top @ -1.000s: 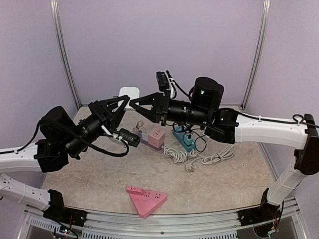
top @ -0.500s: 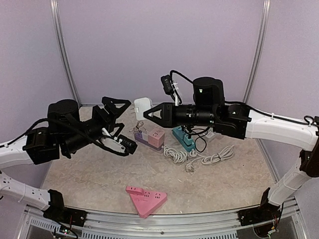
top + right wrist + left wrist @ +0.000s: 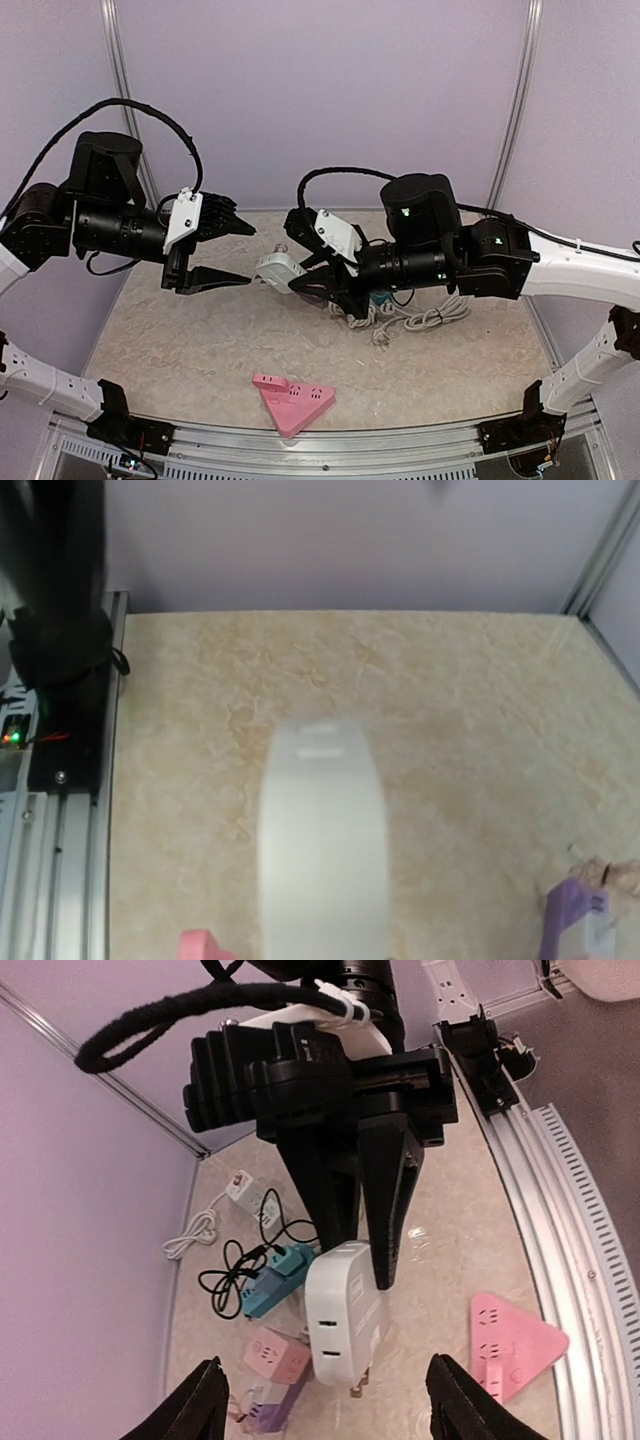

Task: Insert the plug
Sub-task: Adjust the plug.

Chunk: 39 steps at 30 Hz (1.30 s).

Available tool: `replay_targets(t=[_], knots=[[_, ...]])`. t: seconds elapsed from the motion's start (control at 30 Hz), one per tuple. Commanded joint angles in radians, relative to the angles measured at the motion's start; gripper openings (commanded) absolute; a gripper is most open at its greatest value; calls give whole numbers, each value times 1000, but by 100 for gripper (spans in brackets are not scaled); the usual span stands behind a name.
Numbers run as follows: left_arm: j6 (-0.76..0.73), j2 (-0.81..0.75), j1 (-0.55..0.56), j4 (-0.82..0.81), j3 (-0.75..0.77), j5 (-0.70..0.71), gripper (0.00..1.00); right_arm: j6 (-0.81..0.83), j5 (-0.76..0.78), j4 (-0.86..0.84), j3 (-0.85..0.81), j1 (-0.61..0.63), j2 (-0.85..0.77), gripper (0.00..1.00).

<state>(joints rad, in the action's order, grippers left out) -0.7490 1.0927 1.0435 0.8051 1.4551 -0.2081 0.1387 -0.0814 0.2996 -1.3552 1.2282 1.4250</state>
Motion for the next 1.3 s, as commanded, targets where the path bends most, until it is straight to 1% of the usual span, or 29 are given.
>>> replay_targets(t=[0.0, 0.07, 0.13, 0.17, 0.27, 0.3, 0.33, 0.37, 0.4, 0.53, 0.57, 0.6, 0.63, 0.67, 0.73, 0.77, 0.83, 0.9, 0.97, 1.07, 1.17, 1.27], knots=[[249, 31, -2, 47, -11, -126, 60, 113, 36, 34, -92, 39, 29, 0], [250, 34, 1, 48, -12, -129, 56, 114, 38, 49, -117, 45, 42, 0], [244, 34, 9, 52, -17, -125, 54, 123, 39, 52, -133, 52, 47, 0], [244, 33, 14, 48, -22, -112, 50, 131, 39, 53, -140, 57, 50, 0], [262, 32, 15, 24, -24, -81, 28, 157, 43, 76, -164, 70, 65, 0], [261, 33, 14, 25, -20, -82, 23, 159, 42, 86, -171, 71, 69, 0], [258, 34, 13, 29, -16, -80, 15, 161, 39, 92, -174, 72, 69, 0], [258, 31, 11, 29, -15, -80, 6, 160, 33, 95, -174, 73, 67, 0], [257, 30, 8, 30, -16, -79, 0, 155, 22, 92, -172, 72, 62, 0], [259, 18, -8, 25, -38, -111, 0, 113, -17, 47, -151, 72, 22, 0], [273, 13, -20, 12, -38, -132, 0, 94, -12, 19, -138, 73, 8, 21], [289, 8, -34, -8, -36, -154, 0, 68, -2, -16, -118, 71, -9, 47], [309, 4, -60, -33, -32, -175, 0, 29, 13, -63, -91, 69, -27, 63], [331, -2, -79, -62, -25, -192, 0, -5, 13, -151, -45, 66, -48, 72], [381, -7, -118, -107, -2, -235, 0, -83, -3, -285, 22, 58, -82, 77], [407, -6, -137, -129, 12, -261, 0, -121, -6, -347, 38, 56, -90, 78], [468, -2, -164, -167, 27, -329, 0, -194, -19, -411, 42, 53, -88, 79], [509, -1, -169, -196, 29, -396, 0, -237, -65, -450, 26, 48, -70, 79], [529, -1, -168, -216, 24, -464, 0, -292, -102, -447, -17, 33, -35, 78], [570, -6, -168, -250, 21, -500, 0, -359, -121, -404, -86, 7, 0, 73], [572, -10, -168, -257, 17, -513, 0, -384, -143, -400, -102, -10, 10, 67], [583, -15, -169, -269, 1, -518, 0, -387, -174, -374, -132, -12, 34, 56]])
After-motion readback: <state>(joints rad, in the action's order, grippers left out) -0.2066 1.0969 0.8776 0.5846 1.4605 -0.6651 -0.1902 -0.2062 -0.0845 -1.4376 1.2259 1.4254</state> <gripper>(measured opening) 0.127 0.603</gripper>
